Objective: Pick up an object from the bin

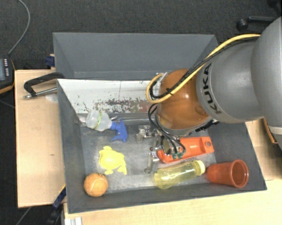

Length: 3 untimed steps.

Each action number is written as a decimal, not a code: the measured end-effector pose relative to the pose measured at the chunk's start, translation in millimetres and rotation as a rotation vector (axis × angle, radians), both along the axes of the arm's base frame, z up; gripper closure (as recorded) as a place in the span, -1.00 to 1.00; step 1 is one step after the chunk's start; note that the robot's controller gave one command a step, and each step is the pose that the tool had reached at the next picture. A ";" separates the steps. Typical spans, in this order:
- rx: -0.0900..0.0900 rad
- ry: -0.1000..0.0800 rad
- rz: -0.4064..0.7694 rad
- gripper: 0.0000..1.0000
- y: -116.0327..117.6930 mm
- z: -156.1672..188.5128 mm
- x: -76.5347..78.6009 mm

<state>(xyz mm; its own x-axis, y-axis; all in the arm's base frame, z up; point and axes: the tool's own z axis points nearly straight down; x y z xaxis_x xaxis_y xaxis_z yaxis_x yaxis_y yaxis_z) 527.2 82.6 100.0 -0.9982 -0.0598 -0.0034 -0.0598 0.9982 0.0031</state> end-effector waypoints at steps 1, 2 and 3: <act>0.000 0.008 0.004 -1.00 -53.3 -24.4 -19.3; 0.000 -0.001 -0.071 -1.00 -82.8 -26.2 0.4; 0.007 0.005 -0.258 -1.00 -114.0 -28.5 6.1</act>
Offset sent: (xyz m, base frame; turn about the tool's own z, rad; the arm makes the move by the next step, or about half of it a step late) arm 0.0200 -0.0913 -0.0289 0.1178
